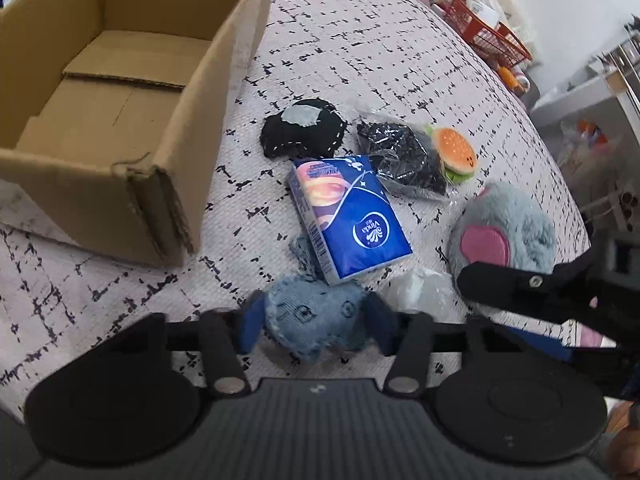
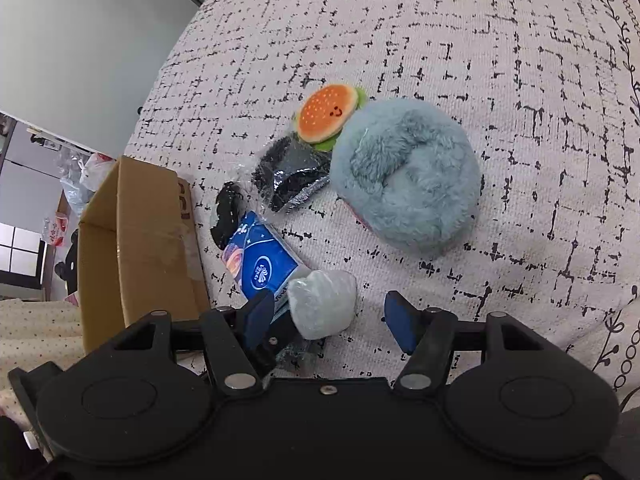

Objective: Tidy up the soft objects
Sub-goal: 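Lower the left tool to the denim bunny while the right tool approaches the white wrapped item, then close the left gripper on the denim bunny while the right gripper grasps the white wrapped item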

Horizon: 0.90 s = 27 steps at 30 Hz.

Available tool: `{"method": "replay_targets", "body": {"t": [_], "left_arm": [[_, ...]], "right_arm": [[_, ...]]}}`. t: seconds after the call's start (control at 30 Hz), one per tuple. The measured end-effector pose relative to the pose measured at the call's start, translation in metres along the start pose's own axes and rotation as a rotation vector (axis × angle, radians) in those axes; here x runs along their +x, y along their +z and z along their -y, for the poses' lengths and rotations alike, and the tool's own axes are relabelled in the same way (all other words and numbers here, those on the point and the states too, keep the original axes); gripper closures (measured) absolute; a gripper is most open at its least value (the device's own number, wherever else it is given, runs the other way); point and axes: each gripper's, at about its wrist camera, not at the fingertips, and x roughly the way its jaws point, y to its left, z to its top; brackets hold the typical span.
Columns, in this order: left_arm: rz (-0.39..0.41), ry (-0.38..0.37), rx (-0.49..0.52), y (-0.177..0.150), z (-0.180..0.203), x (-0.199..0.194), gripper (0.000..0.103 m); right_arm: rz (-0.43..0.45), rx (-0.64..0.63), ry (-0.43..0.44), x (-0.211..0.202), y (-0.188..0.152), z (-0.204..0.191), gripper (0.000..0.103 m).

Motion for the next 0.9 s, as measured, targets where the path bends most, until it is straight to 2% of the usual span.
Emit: {"method": "replay_targets", "body": {"t": [0.17,0.47,0.6,0.77,0.9], "left_arm": [[0.002,-0.034,-0.05,0.001,-0.007,-0.003,0.065],[0.015,-0.054,-0.058,0.001,-0.008,-0.011,0.066],[0.016,-0.046,-0.067,0.002,-0.013,-0.013,0.066],[0.017,-0.044,-0.073,0.0,-0.015,-0.018,0.066],[0.024,-0.046,-0.064,-0.005,-0.014,-0.03,0.066]], "right_arm": [[-0.041,-0.012,-0.015,0.016,-0.001,-0.006,0.043],[-0.088,0.021,-0.015,0.031,0.0,-0.005,0.049],[-0.108,0.04,-0.001,0.038,0.0,-0.004,0.064],[-0.074,0.025,-0.011,0.032,-0.003,-0.007,0.066],[-0.03,0.023,0.024,0.018,-0.006,-0.007,0.066]]}}
